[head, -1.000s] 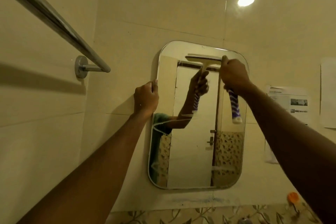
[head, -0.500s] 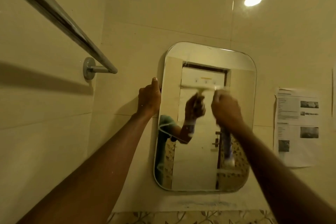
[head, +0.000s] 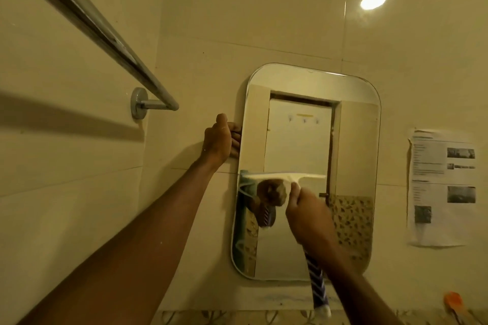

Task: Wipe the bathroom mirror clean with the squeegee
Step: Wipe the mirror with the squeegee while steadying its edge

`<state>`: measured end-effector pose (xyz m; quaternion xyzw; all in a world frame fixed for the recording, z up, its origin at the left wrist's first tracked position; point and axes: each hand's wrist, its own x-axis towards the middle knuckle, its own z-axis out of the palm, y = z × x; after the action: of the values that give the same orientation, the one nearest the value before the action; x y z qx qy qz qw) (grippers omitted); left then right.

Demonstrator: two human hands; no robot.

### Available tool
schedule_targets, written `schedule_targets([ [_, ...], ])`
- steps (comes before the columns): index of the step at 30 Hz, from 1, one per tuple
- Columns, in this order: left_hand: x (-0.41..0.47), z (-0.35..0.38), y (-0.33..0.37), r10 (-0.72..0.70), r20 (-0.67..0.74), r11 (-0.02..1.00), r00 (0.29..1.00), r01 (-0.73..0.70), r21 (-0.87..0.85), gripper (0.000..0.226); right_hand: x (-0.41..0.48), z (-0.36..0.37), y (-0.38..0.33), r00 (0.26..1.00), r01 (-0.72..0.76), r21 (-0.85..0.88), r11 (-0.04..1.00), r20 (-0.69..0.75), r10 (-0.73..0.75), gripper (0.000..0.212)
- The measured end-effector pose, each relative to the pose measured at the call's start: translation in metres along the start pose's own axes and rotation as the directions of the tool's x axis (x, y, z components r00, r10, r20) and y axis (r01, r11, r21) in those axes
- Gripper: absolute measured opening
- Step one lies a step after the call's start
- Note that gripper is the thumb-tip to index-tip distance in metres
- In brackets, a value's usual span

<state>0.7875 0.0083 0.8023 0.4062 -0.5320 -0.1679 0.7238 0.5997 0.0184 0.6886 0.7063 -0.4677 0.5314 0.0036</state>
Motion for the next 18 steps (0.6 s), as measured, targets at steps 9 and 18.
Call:
schedule_targets([
  [9, 0.003, -0.001, 0.0, -0.017, 0.019, 1.0, 1.0, 0.018, -0.025, 0.062, 0.126, -0.056, -0.063, 0.989, 0.058, 0.151, 0.987, -0.142, -0.036, 0.045],
  [18, 0.009, 0.001, -0.005, -0.011, 0.002, 0.999, 1.0, 0.011, -0.045, 0.061, -0.033, 0.021, 0.009, 0.998, -0.058, 0.162, 0.985, 0.007, 0.058, 0.044],
])
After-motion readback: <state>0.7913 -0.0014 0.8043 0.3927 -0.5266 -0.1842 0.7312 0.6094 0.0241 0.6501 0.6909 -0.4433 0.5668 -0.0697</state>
